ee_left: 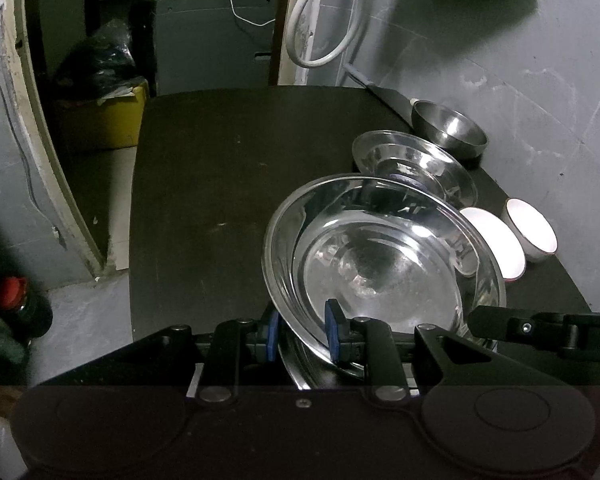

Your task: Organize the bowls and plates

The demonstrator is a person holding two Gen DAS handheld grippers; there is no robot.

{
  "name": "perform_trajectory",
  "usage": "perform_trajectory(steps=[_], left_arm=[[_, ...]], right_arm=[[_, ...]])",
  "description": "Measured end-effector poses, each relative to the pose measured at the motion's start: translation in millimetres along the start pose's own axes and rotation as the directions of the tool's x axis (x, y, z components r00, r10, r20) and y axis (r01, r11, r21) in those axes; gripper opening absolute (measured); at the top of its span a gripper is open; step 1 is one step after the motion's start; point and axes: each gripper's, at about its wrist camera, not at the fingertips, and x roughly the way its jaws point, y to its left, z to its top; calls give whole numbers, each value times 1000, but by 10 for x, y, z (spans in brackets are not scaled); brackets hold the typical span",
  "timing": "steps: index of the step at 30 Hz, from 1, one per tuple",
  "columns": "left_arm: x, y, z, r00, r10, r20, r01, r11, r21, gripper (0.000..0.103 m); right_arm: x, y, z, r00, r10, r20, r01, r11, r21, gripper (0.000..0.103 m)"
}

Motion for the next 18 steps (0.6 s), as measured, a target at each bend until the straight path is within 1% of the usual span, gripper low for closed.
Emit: perform_trajectory(steps=[9, 18], left_arm=[[-53, -53, -77, 1000, -7, -14, 7, 1000, 1, 25], [-57, -84, -84, 1000, -5, -20, 6, 1000, 14, 27]], right_arm=[[-52, -42, -64, 1000, 0, -28, 1, 1000, 17, 25], [-61, -44, -101, 999, -5, -35, 5, 1000, 25, 27]])
